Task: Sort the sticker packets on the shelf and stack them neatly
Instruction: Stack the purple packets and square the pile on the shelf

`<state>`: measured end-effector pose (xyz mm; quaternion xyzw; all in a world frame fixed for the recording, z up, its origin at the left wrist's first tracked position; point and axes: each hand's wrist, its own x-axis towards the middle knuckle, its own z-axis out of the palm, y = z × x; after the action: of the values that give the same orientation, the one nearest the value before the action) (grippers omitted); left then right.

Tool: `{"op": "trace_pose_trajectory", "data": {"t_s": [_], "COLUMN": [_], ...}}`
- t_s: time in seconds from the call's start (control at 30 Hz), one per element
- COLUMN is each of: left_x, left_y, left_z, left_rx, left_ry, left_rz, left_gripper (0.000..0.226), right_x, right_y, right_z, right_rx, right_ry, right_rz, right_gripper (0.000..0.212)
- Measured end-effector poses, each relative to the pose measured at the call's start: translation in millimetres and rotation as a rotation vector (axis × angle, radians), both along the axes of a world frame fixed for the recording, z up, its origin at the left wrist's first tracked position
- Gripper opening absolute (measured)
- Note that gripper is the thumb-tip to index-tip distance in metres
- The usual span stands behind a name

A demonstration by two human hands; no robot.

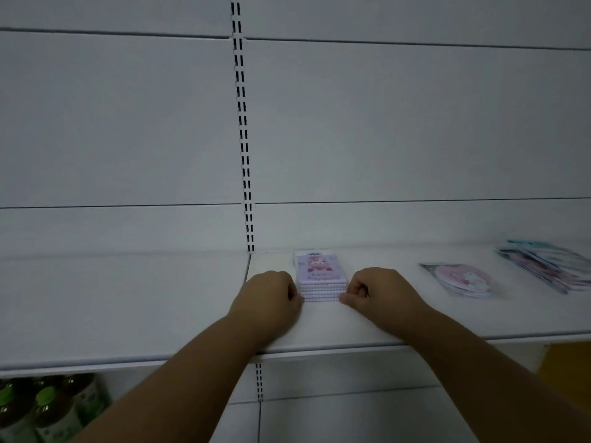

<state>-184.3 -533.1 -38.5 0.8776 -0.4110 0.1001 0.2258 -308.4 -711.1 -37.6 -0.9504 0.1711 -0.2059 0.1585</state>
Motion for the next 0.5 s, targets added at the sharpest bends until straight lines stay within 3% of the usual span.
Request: {"op": "trace_pose_trajectory", "data": {"t_s": [0.5], "left_x": [4.3], "left_y": [5.1], "left_z": [-6.5], "left_rx": [-0.029], "left_ry": [0.002], "left_rz": [-0.069], "left_gripper": [0.019], "right_x": [-6.4], "right_y": [-0.4], "right_z": [-1.9], "right_rx": [0.019], "right_ry": [0.005], "right_rz": [0.058], "right_gripper": [0.022]}}
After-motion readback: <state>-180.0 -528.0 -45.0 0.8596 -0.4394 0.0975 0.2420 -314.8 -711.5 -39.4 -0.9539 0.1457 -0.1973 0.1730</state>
